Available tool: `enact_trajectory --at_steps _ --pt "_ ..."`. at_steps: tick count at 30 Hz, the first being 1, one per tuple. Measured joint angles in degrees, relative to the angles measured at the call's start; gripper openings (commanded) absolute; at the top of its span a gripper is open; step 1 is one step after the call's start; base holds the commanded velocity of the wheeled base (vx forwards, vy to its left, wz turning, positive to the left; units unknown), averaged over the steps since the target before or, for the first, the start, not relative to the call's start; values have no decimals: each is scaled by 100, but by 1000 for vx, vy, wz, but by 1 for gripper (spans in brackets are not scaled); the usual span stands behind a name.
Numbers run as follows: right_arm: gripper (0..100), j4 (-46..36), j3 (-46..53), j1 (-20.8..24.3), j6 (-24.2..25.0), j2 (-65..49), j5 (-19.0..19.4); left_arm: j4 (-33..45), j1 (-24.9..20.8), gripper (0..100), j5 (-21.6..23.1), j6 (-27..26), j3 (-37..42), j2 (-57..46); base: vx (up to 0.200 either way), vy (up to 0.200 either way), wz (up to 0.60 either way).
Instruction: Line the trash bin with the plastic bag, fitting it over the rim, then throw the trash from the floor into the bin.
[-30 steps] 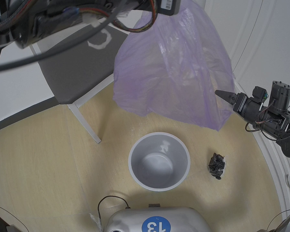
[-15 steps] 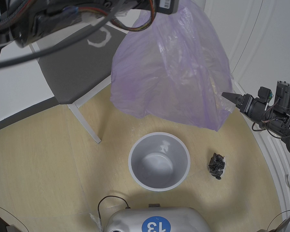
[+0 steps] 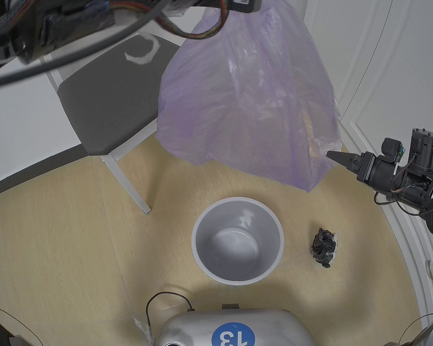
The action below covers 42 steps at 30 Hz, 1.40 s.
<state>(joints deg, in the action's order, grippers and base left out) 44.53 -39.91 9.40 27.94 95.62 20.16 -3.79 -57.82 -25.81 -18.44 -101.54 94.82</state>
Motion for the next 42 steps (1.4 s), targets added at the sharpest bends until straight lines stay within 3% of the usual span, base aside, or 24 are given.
enact_trajectory --at_steps 5,12,24,42 --pt "100 79 34 0 39 54 294 0 -4 0 -2 0 -9 -4 0 0 0" --pt "100 473 23 33 263 328 332 -1 -11 0 0 -2 -6 -9 0 0 0" --pt "100 2055 168 179 1262 1050 347 -6 -26 0 0 -2 -41 -6 0 0 0" --pt "100 2115 271 377 1310 1262 356 -15 -34 0 9 -2 -41 5 0 0 0"
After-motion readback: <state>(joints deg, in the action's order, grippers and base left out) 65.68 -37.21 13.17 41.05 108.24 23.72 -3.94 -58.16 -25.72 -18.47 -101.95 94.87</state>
